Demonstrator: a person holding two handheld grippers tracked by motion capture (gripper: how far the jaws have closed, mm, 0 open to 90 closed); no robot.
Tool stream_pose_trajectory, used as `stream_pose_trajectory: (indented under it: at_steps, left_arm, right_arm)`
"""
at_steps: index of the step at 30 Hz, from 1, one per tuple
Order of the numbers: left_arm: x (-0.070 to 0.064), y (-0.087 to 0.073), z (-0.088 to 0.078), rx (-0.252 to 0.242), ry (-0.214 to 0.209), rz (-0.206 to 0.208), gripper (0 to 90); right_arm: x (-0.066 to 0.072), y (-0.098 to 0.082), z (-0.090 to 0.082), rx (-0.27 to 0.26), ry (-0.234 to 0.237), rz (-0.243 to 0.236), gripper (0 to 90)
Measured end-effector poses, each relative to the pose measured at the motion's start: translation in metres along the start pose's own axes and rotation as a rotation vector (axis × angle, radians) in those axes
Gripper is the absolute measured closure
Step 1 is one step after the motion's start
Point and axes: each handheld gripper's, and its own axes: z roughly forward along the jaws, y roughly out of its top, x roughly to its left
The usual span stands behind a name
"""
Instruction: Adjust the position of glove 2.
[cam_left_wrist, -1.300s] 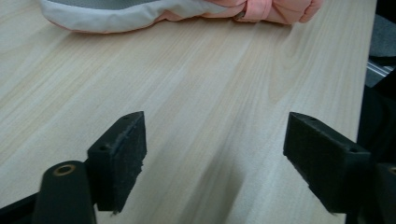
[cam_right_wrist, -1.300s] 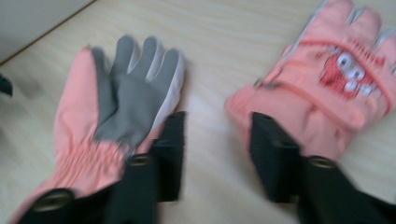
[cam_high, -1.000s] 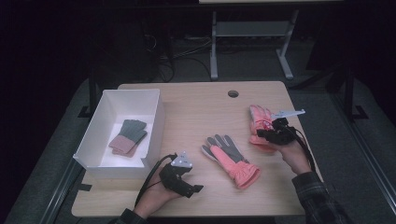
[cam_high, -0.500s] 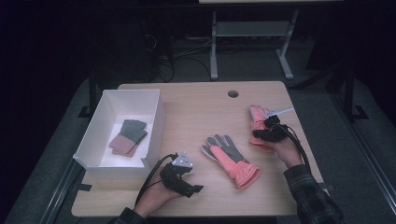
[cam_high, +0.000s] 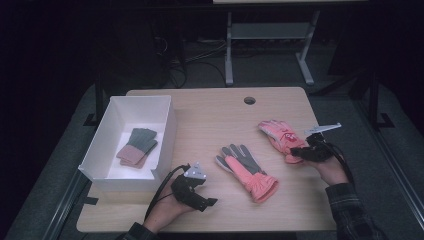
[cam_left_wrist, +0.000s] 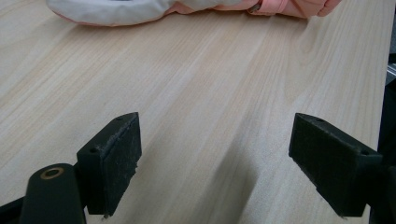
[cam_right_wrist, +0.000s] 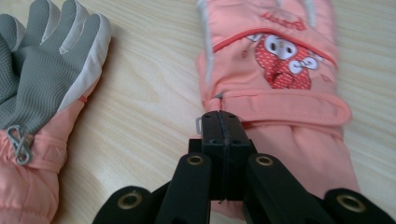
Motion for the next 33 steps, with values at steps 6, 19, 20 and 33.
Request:
stream_pose_trajectory:
  at_steps: [6, 19, 20, 33]
  left_arm:
    - [-0.001, 0.000, -0.001, -0.007, -0.008, -0.002, 16.6]
    - [0.000, 0.000, 0.001, 0.009, -0.015, -0.003, 16.6]
    - [0.000, 0.000, 0.001, 0.010, -0.015, -0.004, 16.6]
    - [-0.001, 0.000, 0.005, 0.030, -0.024, 0.012, 17.0]
  right_arm:
    - [-0.009, 0.009, -0.007, -0.038, 0.051, -0.008, 72.9]
    - [-0.034, 0.045, 0.021, 0.027, 0.040, -0.047, 44.8]
    - [-0.037, 0.046, 0.026, 0.052, 0.049, -0.050, 42.9]
    - [-0.034, 0.043, 0.049, 0.126, 0.024, -0.084, 60.9]
